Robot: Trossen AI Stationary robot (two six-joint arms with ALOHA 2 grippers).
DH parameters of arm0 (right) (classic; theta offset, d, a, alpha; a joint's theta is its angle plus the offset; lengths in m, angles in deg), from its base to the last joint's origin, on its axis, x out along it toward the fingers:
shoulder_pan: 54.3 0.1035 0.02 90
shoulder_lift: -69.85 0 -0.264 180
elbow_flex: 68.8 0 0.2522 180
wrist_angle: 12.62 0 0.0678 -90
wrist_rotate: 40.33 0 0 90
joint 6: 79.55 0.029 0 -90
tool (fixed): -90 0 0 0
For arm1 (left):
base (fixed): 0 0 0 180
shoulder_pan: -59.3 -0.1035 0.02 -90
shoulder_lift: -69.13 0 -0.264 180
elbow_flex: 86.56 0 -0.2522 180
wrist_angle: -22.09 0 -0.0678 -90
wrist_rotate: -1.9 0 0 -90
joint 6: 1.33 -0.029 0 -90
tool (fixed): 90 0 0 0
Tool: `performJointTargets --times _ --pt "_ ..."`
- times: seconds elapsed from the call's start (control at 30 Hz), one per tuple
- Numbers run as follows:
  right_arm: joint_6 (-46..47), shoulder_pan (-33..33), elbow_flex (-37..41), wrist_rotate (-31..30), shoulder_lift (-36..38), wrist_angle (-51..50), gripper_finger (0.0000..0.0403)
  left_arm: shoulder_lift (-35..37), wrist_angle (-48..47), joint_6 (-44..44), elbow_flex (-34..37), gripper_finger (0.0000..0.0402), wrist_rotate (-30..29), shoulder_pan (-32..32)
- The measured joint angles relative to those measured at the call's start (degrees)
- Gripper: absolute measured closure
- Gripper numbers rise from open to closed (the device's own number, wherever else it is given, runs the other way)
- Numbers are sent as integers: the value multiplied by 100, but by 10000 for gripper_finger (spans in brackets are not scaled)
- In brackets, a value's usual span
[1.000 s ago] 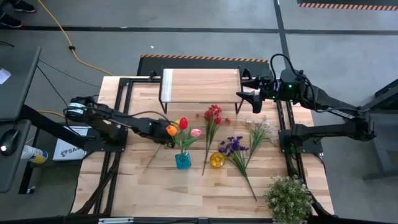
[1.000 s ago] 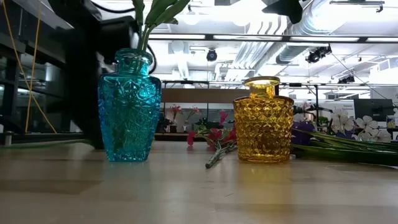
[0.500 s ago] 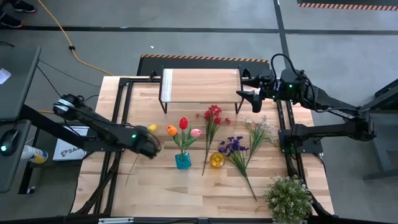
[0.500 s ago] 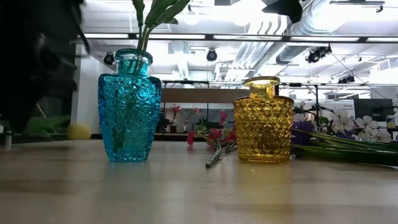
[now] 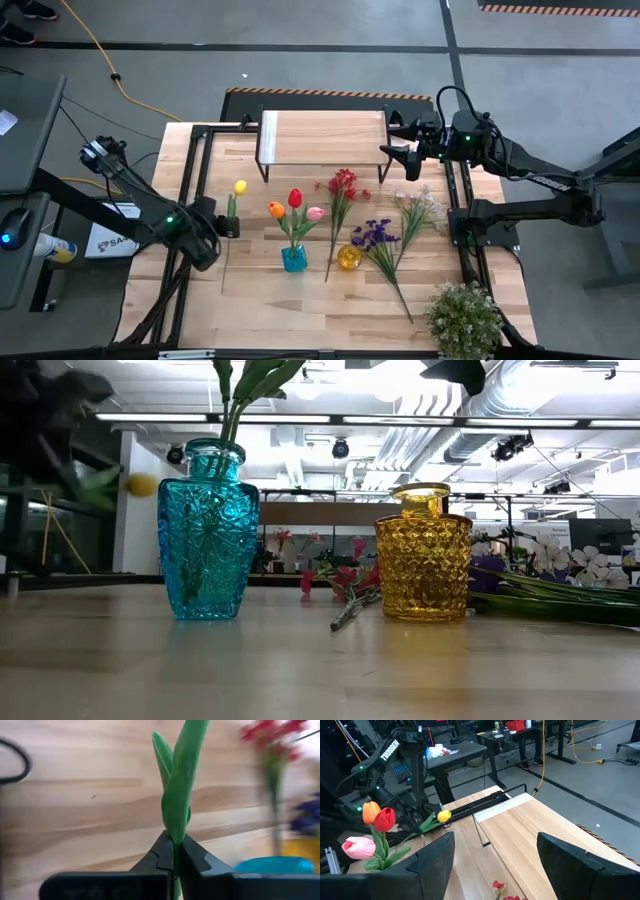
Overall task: Pick and place flowers into a vace then onto a shelf
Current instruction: Put the yellow tulip into the blue vase
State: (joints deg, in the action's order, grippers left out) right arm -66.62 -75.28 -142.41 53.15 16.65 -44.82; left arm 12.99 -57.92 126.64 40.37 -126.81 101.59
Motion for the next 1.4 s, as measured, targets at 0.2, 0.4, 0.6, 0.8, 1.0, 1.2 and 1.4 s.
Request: performJointTargets --times 0.2,0.4,0.6,0.8,1.0,1.2,1.4 --pt "9 1 0 6 -1 0 130 177 179 264 -7 362 -1479 524" --pt "9 1 0 6 -1 -2 130 195 475 279 -9 362 -3278 1118" --pt "9 0 0 8 -1 -3 130 193 907 -154 -11 362 -4932 1628" --pt "-36 -1 0 8 -1 -7 130 168 2191 -2076 -11 362 -5152 1774" --pt "-55 -1 0 -24 -1 -15 130 151 4013 -4412 -11 362 -5149 1777" --pt "-55 1 0 -40 -1 -15 130 149 6243 -7001 -13 362 -5148 1777" --pt "-55 1 0 -15 -1 -17 130 -78 8624 -9576 -13 362 -5146 1773"
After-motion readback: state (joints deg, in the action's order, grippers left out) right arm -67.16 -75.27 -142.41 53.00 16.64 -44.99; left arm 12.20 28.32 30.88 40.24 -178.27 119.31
